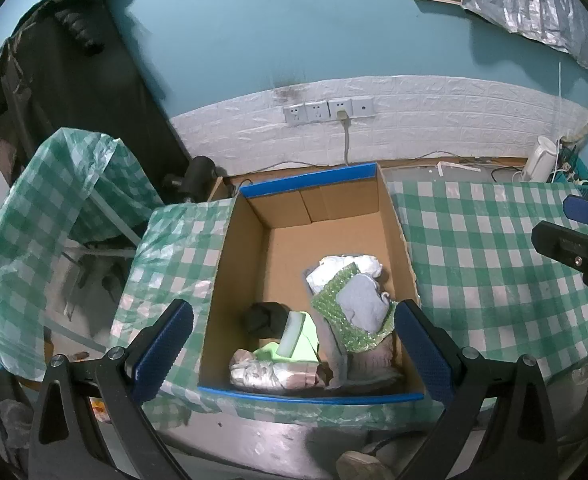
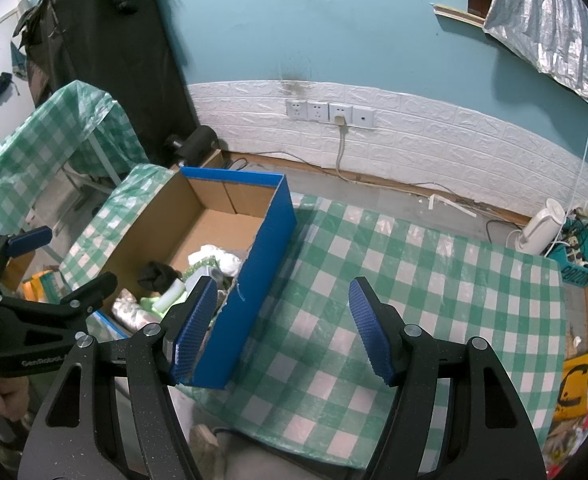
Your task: Organize soft objects
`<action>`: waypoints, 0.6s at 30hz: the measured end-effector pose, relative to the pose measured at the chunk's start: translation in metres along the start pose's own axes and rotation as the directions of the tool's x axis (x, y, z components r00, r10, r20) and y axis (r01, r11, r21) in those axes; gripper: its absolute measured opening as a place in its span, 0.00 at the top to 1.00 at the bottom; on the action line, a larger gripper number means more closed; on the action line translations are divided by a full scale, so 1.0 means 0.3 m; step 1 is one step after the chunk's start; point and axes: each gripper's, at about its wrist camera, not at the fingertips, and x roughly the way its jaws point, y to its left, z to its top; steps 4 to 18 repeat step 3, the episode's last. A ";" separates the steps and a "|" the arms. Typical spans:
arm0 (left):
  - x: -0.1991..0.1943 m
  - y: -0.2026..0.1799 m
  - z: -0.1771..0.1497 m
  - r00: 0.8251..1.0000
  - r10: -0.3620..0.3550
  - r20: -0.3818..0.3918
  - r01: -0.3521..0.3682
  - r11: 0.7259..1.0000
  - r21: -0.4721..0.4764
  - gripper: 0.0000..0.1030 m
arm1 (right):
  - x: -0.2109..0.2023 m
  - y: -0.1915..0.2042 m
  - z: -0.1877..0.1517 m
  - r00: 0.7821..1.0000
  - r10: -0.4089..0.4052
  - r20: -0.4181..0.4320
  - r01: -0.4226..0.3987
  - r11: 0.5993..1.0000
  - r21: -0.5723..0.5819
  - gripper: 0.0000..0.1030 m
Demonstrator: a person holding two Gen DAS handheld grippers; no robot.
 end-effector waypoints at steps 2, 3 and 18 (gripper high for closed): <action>-0.001 0.000 0.002 1.000 0.003 0.006 -0.003 1.000 0.006 0.01 | 0.001 0.001 0.002 1.000 0.001 0.000 -0.001 1.000 0.000 0.34; 0.000 0.003 0.004 1.000 0.003 0.006 -0.003 1.000 0.008 0.01 | 0.001 0.001 0.002 1.000 0.000 0.000 0.000 1.000 0.000 0.34; 0.000 0.003 0.004 1.000 0.003 0.006 -0.003 1.000 0.008 0.01 | 0.001 0.001 0.002 1.000 0.000 0.000 0.000 1.000 0.000 0.34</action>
